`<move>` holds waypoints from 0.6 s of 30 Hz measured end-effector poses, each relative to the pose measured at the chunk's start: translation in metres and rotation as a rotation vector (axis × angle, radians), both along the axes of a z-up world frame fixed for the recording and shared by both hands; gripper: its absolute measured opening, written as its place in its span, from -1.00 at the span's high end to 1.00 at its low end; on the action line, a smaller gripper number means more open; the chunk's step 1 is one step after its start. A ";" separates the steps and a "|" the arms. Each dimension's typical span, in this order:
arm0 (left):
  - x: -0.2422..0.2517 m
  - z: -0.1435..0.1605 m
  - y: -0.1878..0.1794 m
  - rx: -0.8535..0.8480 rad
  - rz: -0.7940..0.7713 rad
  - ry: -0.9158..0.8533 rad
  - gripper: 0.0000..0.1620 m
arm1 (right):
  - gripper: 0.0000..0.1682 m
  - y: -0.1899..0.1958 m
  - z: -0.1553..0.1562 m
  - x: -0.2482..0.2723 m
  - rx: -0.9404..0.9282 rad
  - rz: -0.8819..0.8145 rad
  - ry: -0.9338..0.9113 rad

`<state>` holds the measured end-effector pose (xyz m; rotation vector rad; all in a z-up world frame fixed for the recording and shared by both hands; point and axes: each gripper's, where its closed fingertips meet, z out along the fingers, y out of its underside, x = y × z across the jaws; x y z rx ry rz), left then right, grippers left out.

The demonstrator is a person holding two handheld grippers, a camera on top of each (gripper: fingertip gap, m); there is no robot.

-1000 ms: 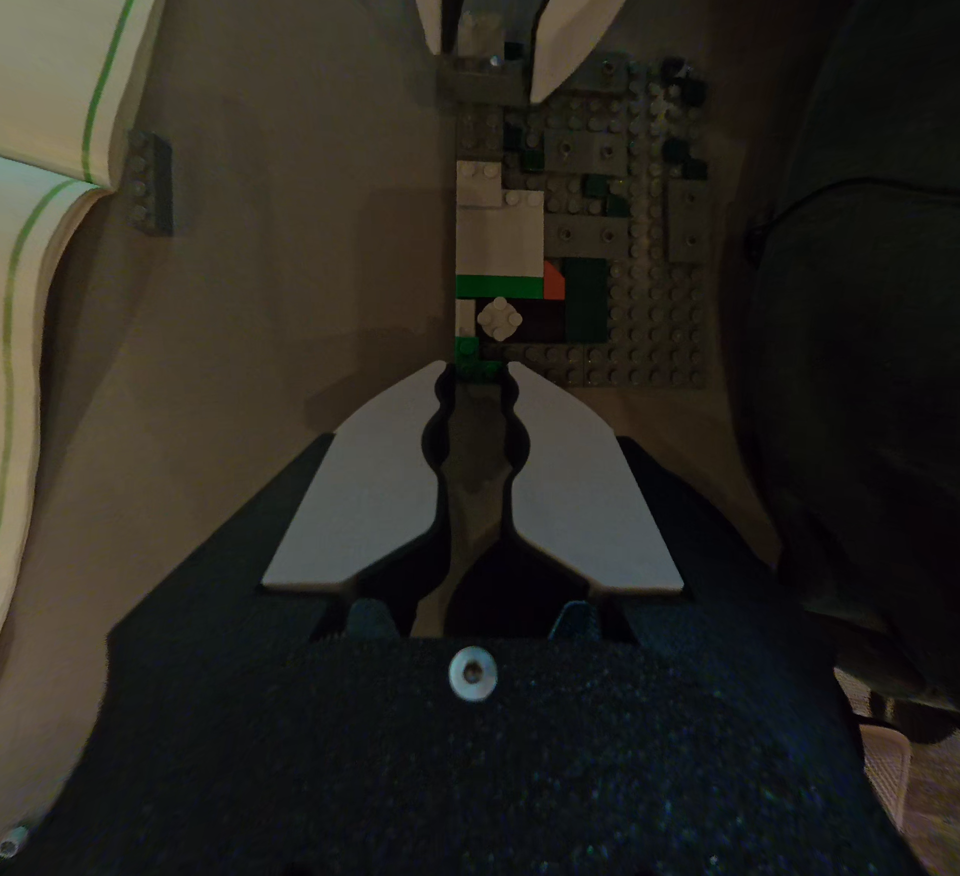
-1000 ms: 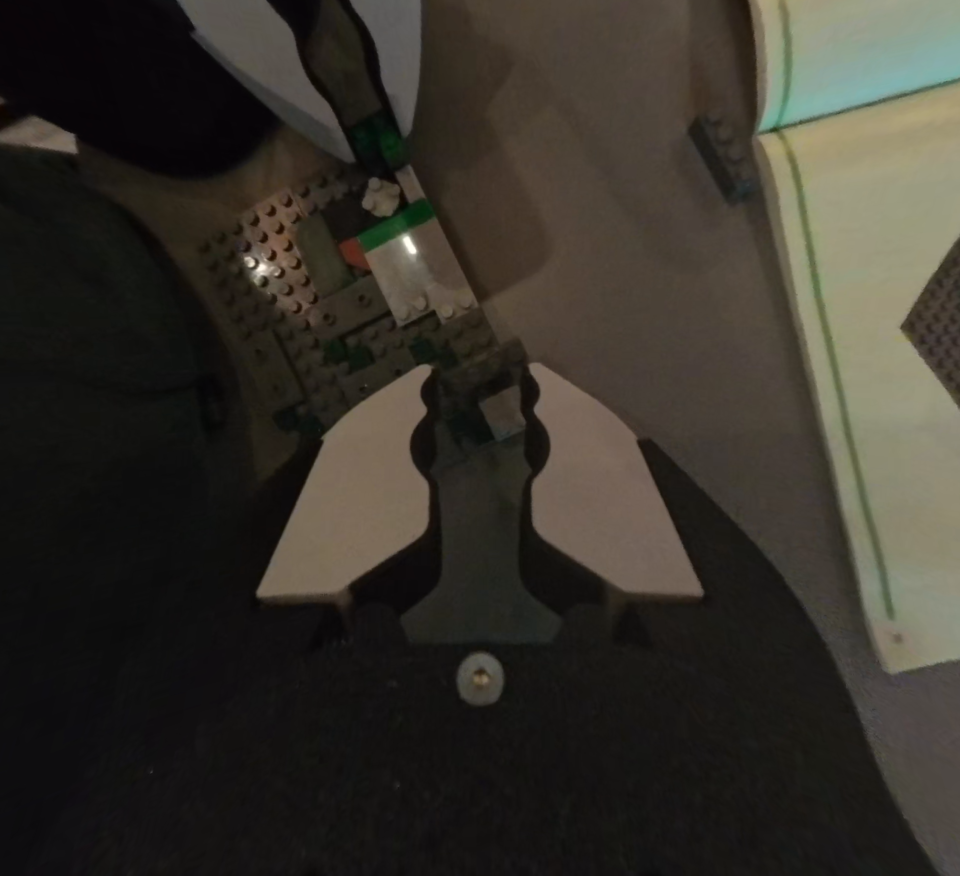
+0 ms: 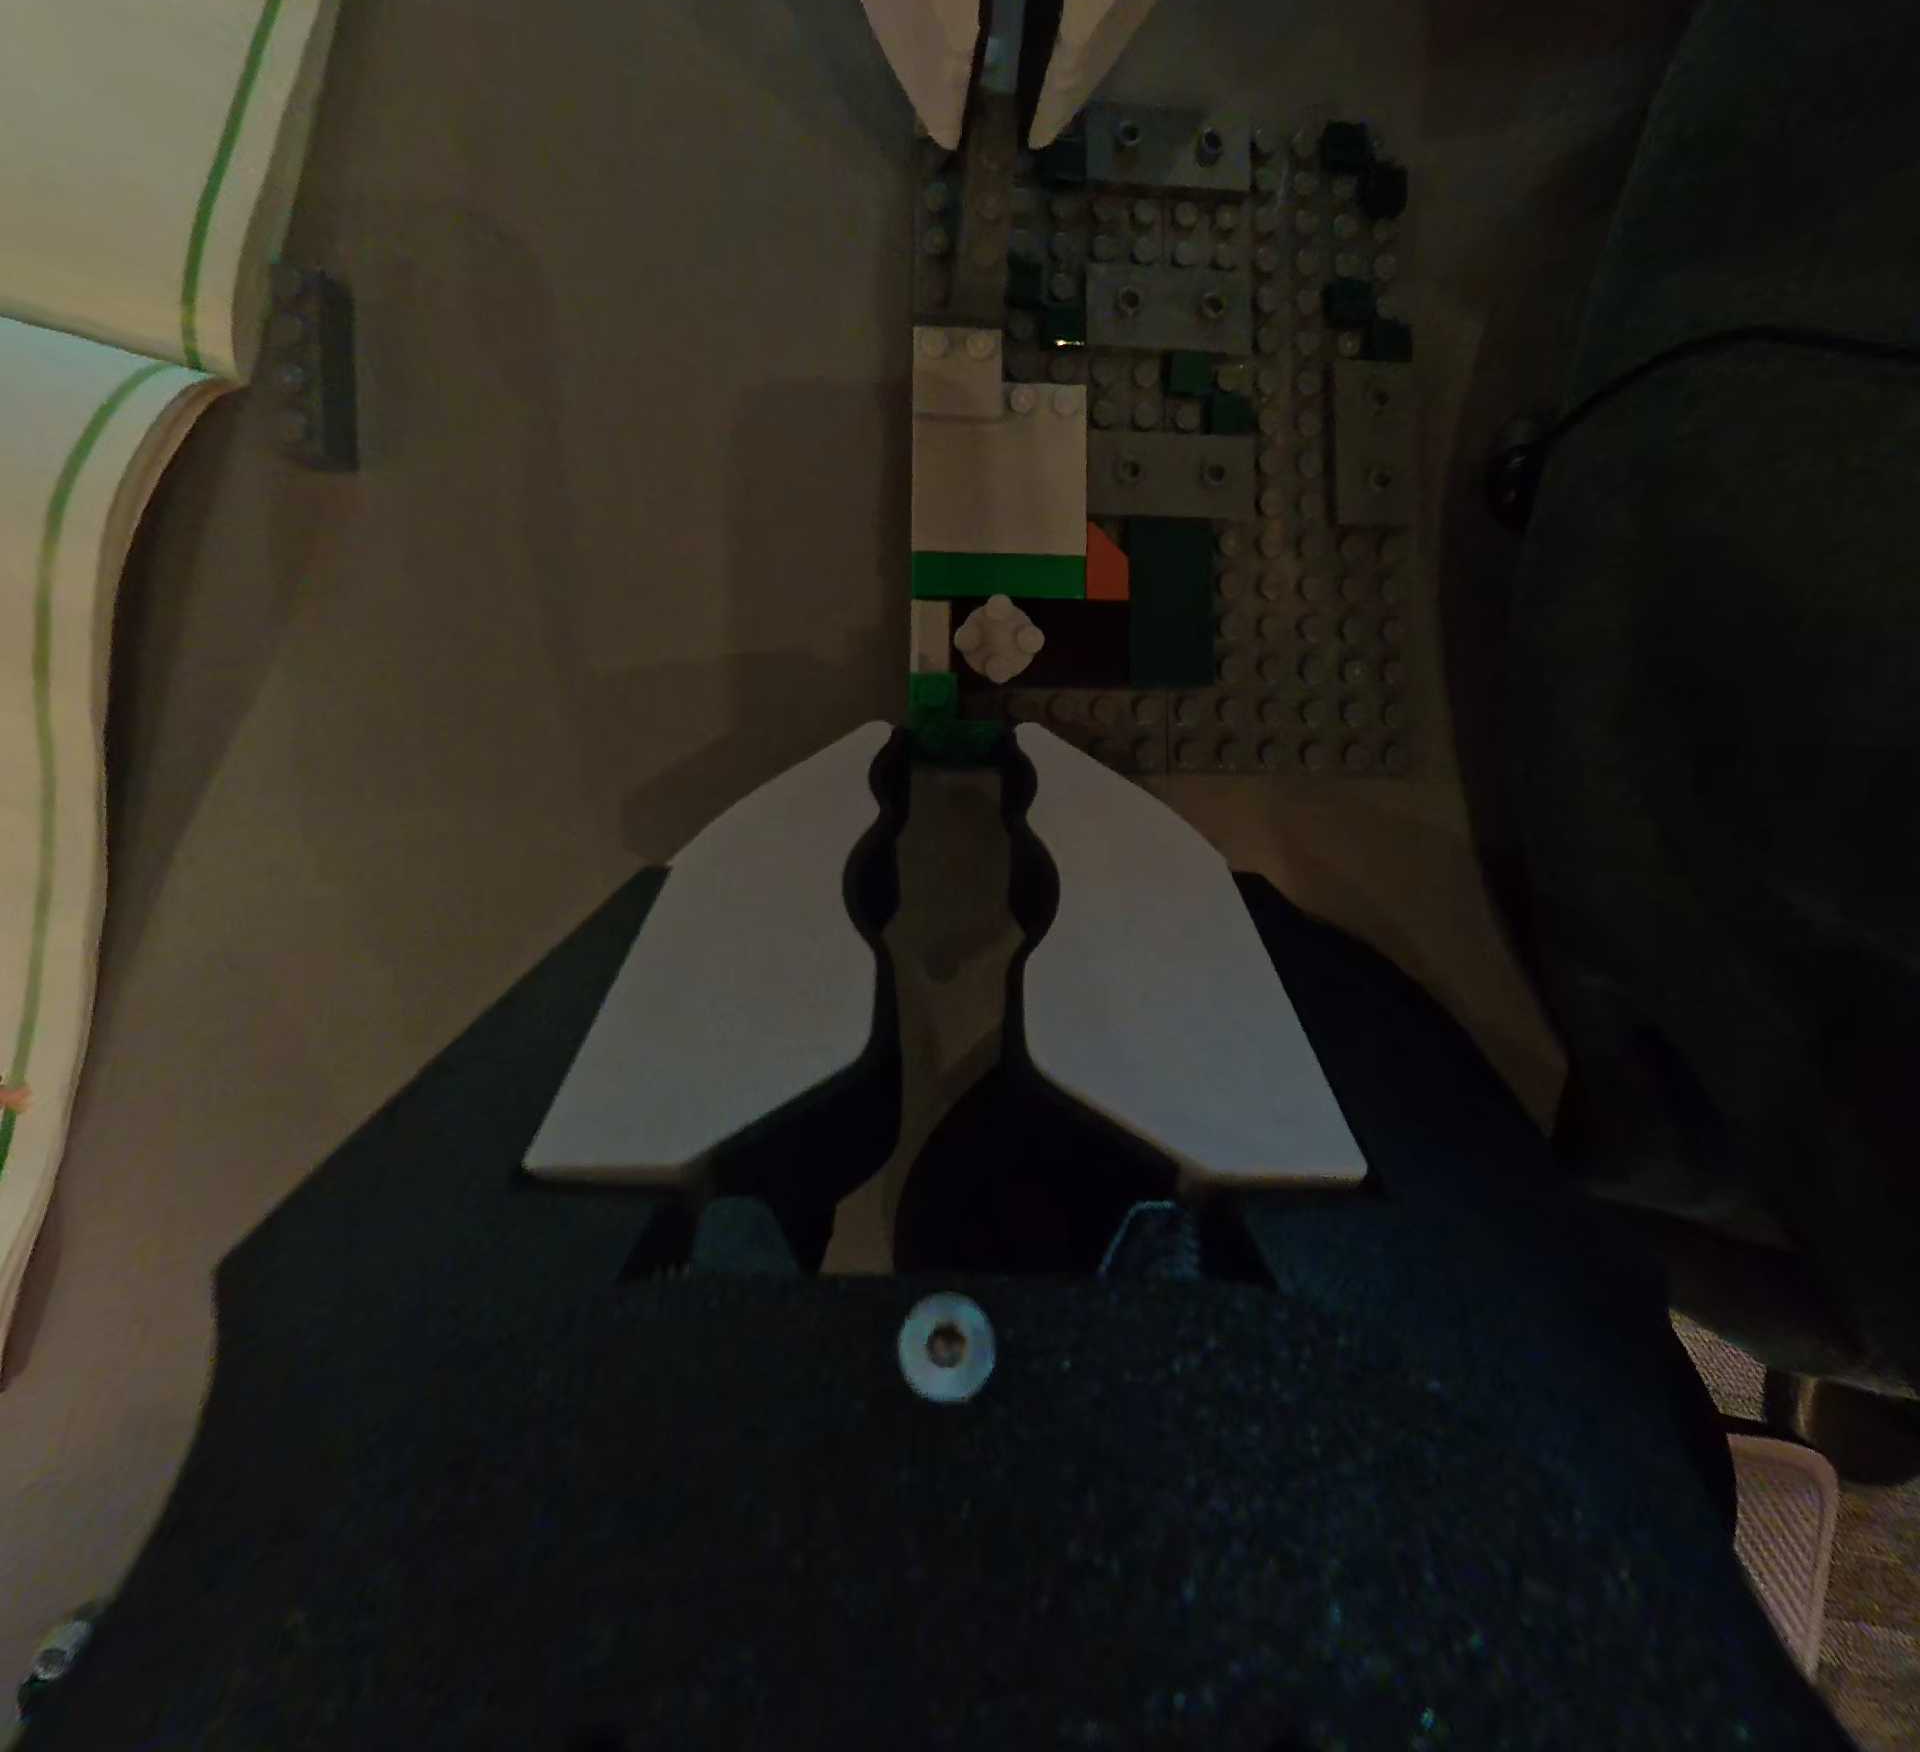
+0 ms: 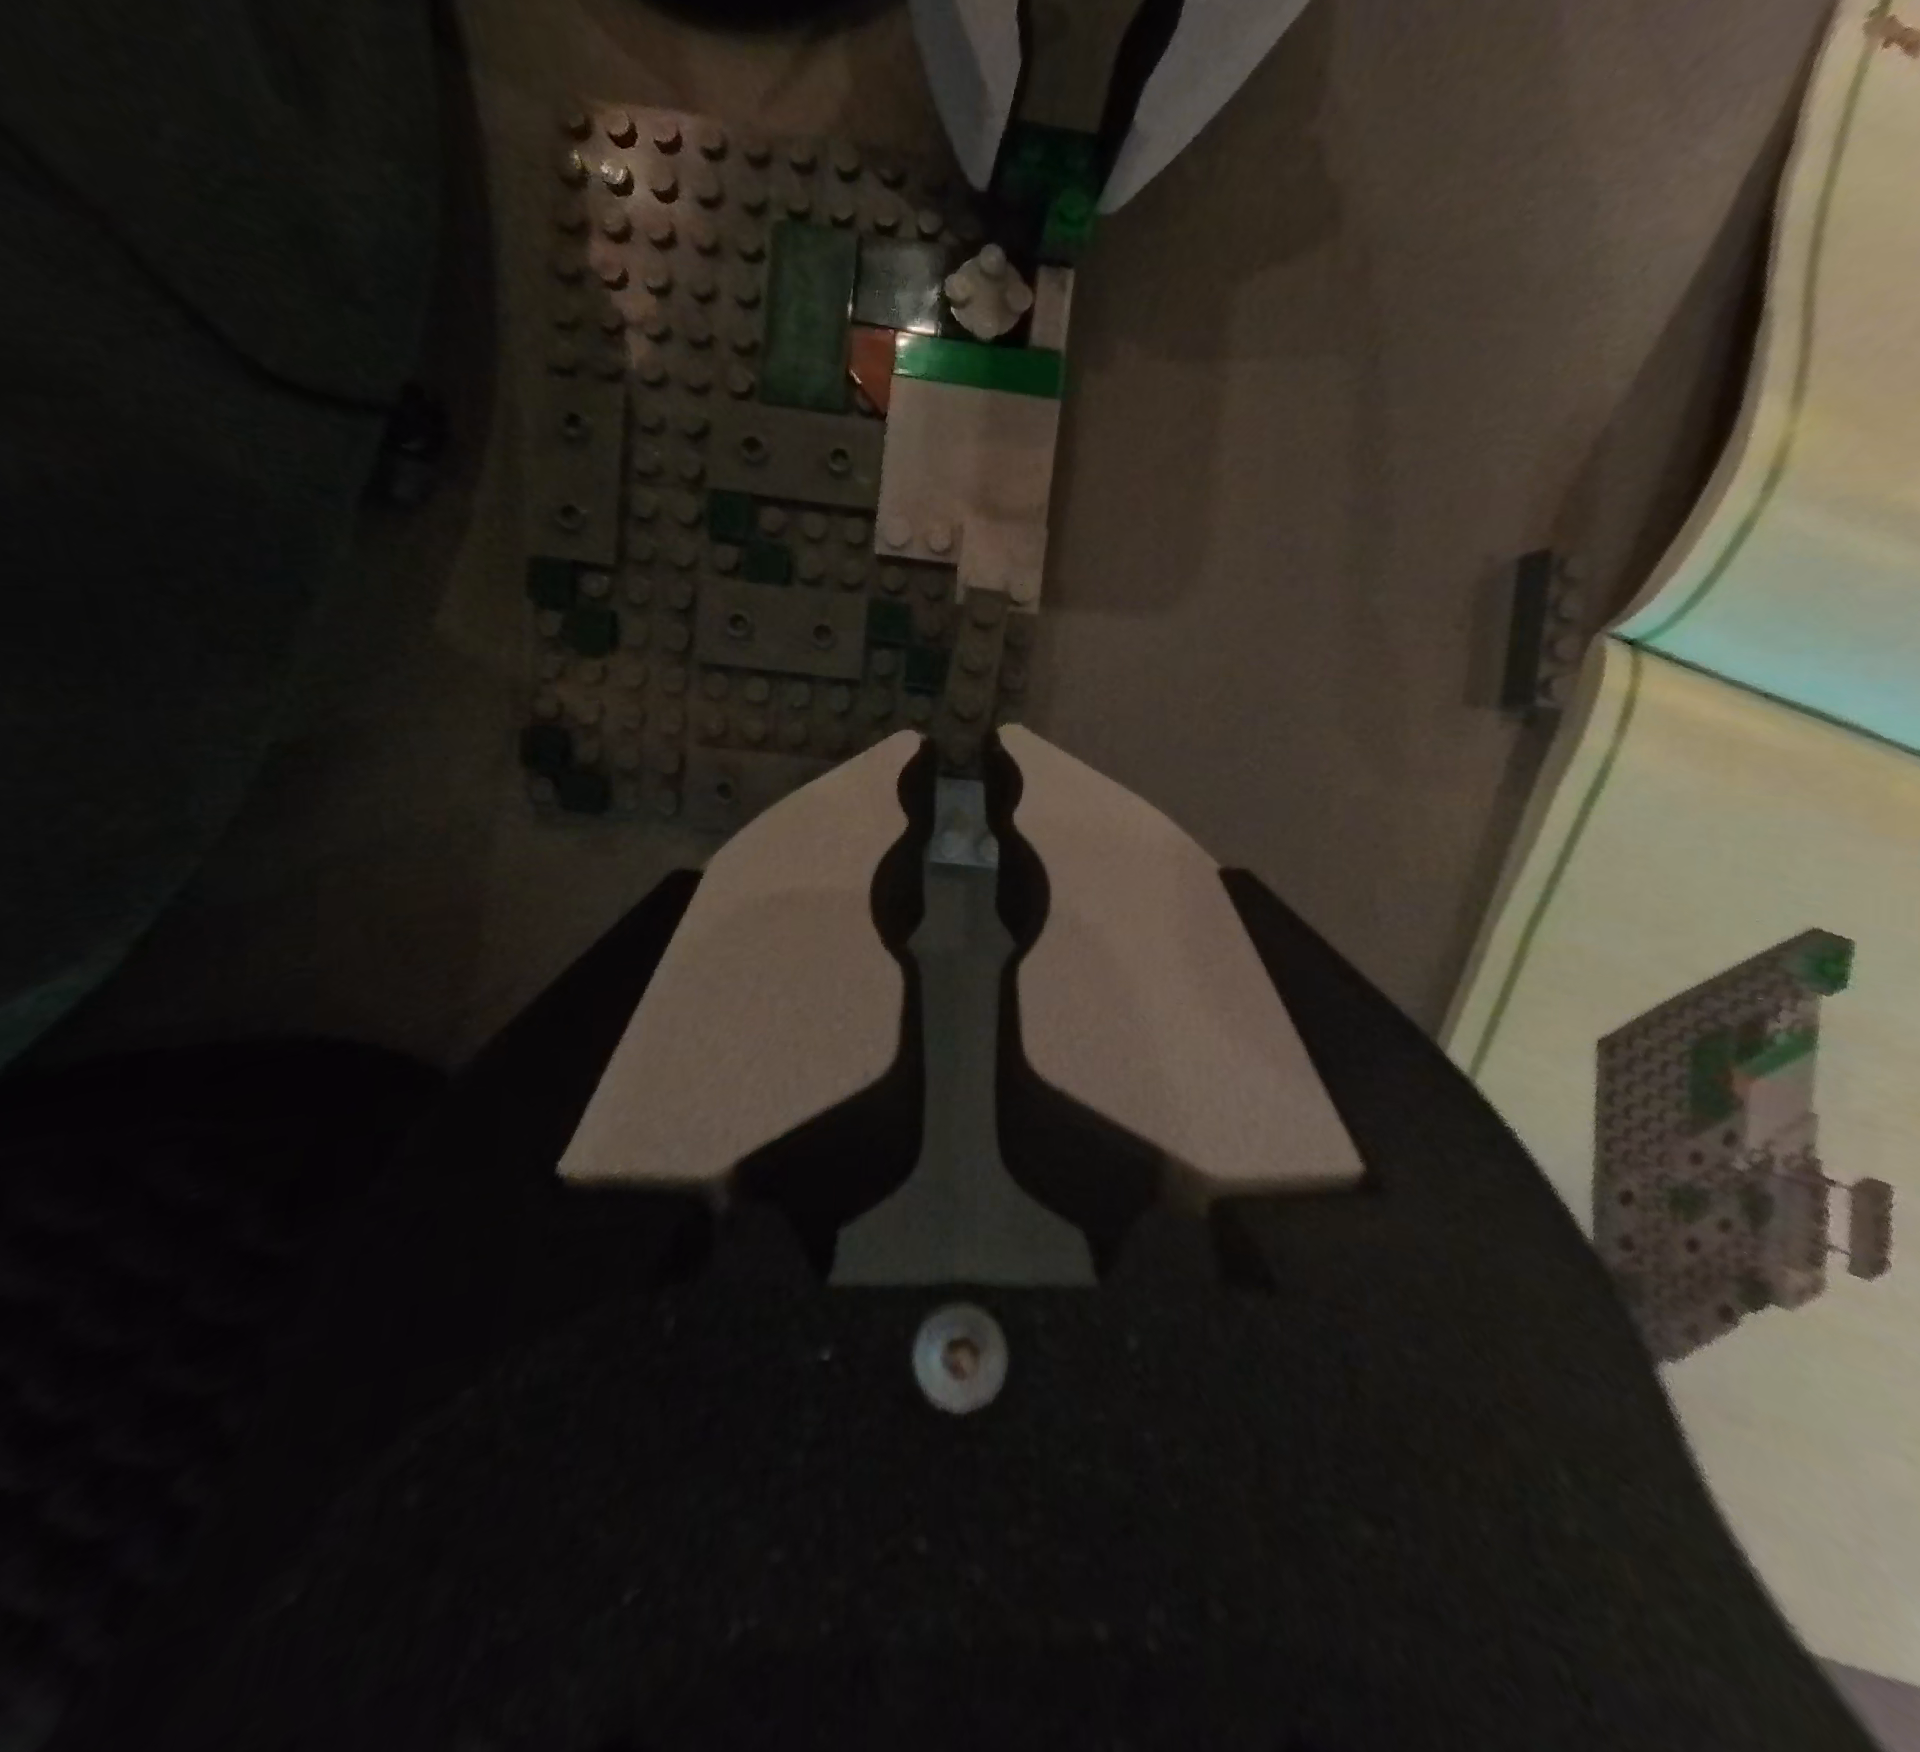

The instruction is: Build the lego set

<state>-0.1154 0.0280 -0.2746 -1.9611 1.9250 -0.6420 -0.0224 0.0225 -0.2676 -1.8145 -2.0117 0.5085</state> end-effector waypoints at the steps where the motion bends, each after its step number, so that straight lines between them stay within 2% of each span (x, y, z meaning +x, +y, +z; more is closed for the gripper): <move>1: 0.000 0.000 0.000 0.000 -0.001 0.000 0.79 | 0.90 0.000 0.000 0.000 -0.005 0.003 0.002; 18: 0.000 0.000 -0.001 -0.005 -0.008 0.006 0.79 | 0.88 -0.002 0.002 0.001 -0.038 0.019 0.019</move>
